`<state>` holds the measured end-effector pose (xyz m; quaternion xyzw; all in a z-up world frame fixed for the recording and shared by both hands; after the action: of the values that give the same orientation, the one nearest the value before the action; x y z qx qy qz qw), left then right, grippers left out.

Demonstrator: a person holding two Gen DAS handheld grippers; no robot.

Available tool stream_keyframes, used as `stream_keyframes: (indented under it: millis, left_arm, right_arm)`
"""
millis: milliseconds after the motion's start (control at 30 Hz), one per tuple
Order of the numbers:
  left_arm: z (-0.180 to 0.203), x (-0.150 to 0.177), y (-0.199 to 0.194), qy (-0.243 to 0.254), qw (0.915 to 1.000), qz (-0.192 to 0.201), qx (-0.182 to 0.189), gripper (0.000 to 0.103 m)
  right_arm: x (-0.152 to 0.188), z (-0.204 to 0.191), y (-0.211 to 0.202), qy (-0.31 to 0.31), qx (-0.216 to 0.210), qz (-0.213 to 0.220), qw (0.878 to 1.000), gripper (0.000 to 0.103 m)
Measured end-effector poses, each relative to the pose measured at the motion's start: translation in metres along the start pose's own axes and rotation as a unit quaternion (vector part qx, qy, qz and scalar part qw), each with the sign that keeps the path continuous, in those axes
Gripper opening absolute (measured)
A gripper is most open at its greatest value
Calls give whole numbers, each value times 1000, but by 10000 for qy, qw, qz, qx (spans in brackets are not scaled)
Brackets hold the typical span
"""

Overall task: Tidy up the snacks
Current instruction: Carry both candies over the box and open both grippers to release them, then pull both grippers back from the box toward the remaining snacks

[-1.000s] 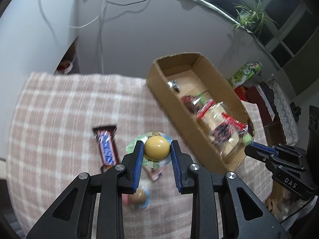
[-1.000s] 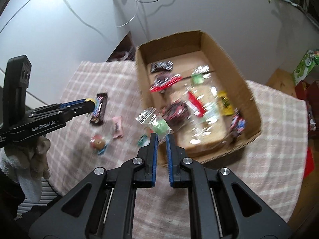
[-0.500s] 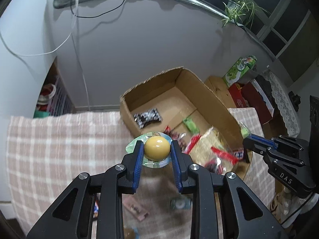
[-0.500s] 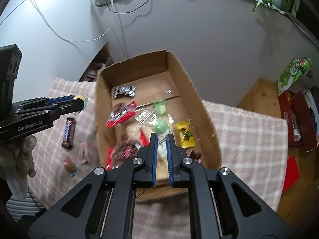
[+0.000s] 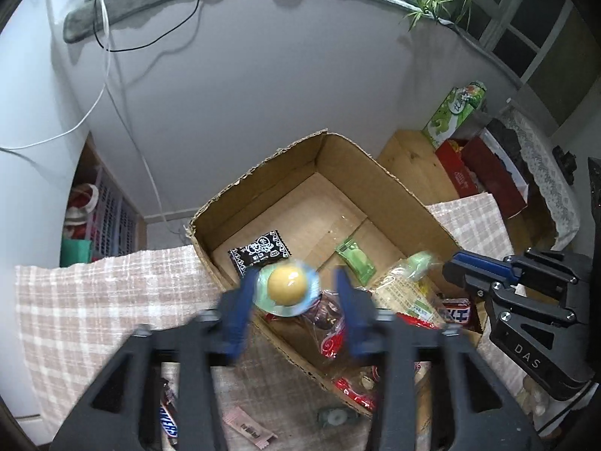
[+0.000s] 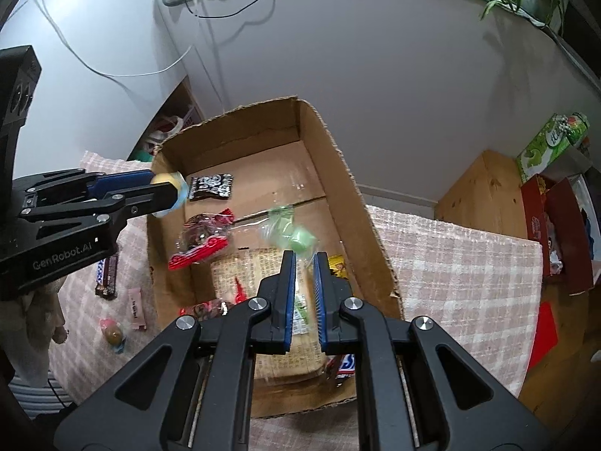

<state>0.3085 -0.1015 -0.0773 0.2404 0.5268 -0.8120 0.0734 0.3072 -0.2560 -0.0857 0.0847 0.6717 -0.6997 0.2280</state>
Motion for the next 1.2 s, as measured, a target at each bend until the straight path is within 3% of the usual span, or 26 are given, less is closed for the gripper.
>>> stream_keyframes:
  millis: [33, 100, 167, 700, 933, 1200]
  left_arm:
    - [0, 0, -1, -14, 10000, 16, -1, 58]
    - [-2, 0, -2, -3, 10000, 18, -50, 58]
    - [-3, 1, -3, 15, 10000, 20, -84, 58]
    - [-40, 23, -36, -286, 9992, 142, -255, 58]
    - [-81, 66, -58, -717, 9961, 85, -499, 58]
    - [-118, 118, -72, -1476, 9873, 51, -587, 58]
  right_arm:
    - [0, 1, 1, 3, 18, 5, 10000, 22]
    - [0, 2, -1, 3, 70, 88, 9999, 58]
    - [0, 3, -3, 4, 79, 145, 9999, 65]
    - [18, -11, -28, -153, -65, 251, 9995, 72]
    - [39, -33, -49, -270, -414, 402, 9980, 72]
    - [72, -83, -60, -560, -942, 323, 9935, 72]
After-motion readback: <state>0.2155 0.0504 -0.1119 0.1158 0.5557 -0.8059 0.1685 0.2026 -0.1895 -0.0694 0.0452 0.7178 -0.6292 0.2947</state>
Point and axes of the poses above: each gripper's, at about its wrist camera, not at the fingertips, and y roughly the way its jaws point, z to its right, x to its underside, the point moved 4 cm from there along y, roughly the way its jaws point, and after that the axes turned 10 degrees about x, right-handed, at the moved point
